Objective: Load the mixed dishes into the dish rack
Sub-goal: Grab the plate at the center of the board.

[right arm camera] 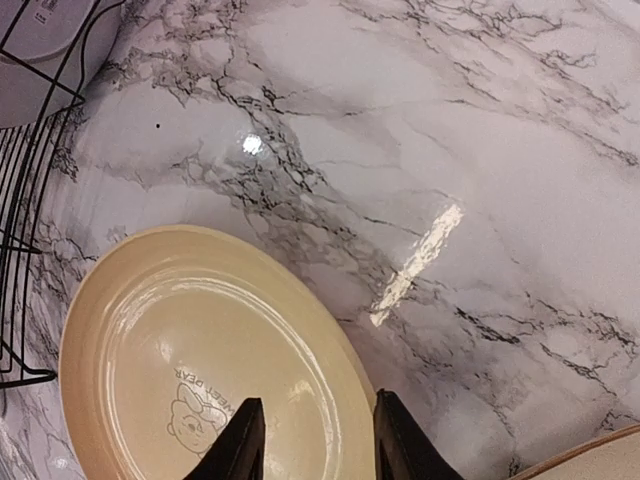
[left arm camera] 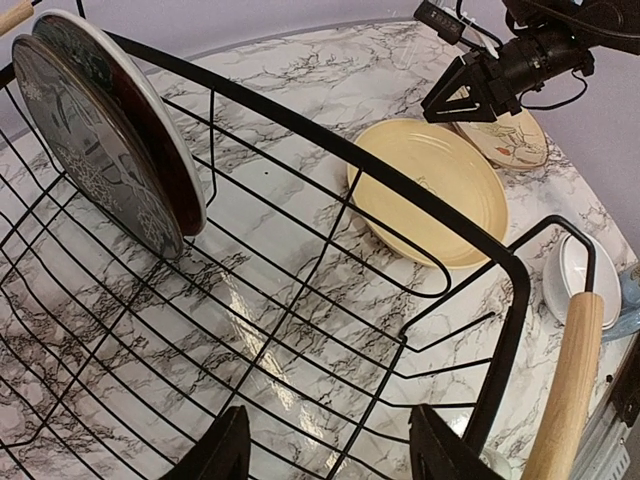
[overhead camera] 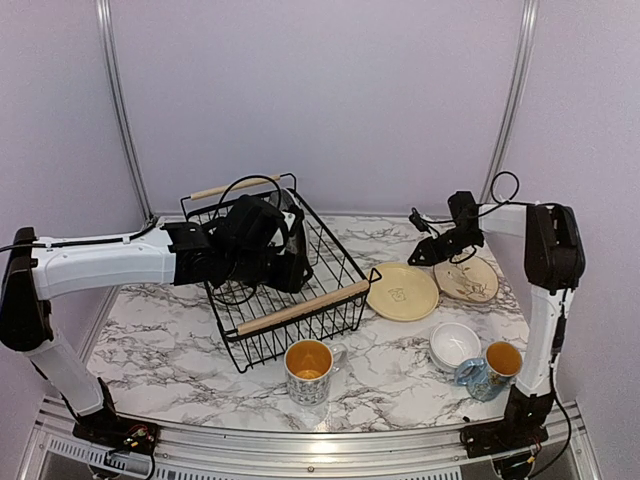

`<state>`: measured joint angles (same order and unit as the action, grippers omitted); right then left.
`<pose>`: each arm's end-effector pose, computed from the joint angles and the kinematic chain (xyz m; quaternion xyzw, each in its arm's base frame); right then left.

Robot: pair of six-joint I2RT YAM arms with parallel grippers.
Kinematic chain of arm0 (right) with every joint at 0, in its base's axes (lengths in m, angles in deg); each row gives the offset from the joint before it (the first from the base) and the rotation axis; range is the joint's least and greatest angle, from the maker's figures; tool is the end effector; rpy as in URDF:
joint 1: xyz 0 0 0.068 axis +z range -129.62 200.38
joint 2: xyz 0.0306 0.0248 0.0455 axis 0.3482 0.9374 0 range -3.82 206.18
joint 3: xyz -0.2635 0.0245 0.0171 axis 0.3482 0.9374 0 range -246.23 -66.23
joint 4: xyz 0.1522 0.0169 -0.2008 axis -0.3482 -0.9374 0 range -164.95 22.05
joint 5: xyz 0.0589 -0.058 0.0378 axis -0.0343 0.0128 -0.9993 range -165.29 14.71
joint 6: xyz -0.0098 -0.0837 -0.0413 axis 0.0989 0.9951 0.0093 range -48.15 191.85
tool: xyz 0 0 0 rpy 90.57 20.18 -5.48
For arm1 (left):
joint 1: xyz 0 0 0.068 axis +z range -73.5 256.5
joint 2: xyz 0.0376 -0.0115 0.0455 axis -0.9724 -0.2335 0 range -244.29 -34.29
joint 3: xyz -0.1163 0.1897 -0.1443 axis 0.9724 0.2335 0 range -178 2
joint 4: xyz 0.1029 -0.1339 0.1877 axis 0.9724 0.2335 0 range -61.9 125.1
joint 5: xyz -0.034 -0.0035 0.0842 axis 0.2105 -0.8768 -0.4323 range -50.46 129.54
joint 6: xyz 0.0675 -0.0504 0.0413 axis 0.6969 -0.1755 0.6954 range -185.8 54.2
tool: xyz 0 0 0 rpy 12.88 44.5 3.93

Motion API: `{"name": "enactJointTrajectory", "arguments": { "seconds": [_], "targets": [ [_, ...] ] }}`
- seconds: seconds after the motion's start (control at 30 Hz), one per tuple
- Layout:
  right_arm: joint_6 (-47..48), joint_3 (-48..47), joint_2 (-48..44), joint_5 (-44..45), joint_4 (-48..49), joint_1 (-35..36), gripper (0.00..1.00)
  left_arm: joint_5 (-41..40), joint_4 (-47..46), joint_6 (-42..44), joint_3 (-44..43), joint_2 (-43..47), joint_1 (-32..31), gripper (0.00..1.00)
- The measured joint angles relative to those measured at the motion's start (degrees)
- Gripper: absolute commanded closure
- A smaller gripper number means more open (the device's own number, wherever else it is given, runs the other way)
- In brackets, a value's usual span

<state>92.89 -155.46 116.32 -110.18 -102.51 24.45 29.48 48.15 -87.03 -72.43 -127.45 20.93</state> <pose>0.4365 0.0797 0.1351 -0.2648 0.8961 0.2598 0.2437 0.2377 -0.3206 0.2519 0.2289 0.8695 -0.2055 0.3865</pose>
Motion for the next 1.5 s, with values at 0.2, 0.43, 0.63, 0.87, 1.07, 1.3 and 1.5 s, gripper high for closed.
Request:
{"name": "enactJointTrajectory", "arguments": {
  "seconds": [0.2, 0.43, 0.63, 0.87, 1.07, 1.3, 1.5],
  "targets": [
    [0.50, -1.40, 2.99, 1.84, -2.21, 0.42, 0.64, -0.50, 0.00, 0.00, 0.15, 0.11, -0.07, 0.44],
    [0.94, -1.40, 3.39, 3.04, -3.23, 0.42, 0.69, -0.52, 0.00, -0.24, 0.96, 0.63, -0.22, 0.44],
    [1.29, -1.40, 4.76, 3.19, -3.85, 0.42, 0.73, -0.52, 0.00, -0.39, 1.60, 0.74, -0.22, 0.44],
    [0.63, -2.08, 5.33, 3.54, -4.35, 0.42, 0.93, -0.55, -0.02, -0.66, 2.62, 1.92, -0.28, 0.44],
    [-0.83, -2.91, 5.64, 2.19, -5.11, 0.42, 1.00, -0.52, -0.02, -0.92, 2.89, 2.49, -0.33, 0.44],
    [-2.19, -2.67, 0.76, 5.27, -6.34, 0.42, 1.00, -0.52, -0.04, -0.87, 2.82, 2.56, -0.55, 0.44],
    [-4.98, -2.47, -12.31, 10.43, -6.05, 0.42, 1.00, -0.35, -3.61, 2.40, 2.80, 3.17, -3.08, 0.44]
  ]
}}
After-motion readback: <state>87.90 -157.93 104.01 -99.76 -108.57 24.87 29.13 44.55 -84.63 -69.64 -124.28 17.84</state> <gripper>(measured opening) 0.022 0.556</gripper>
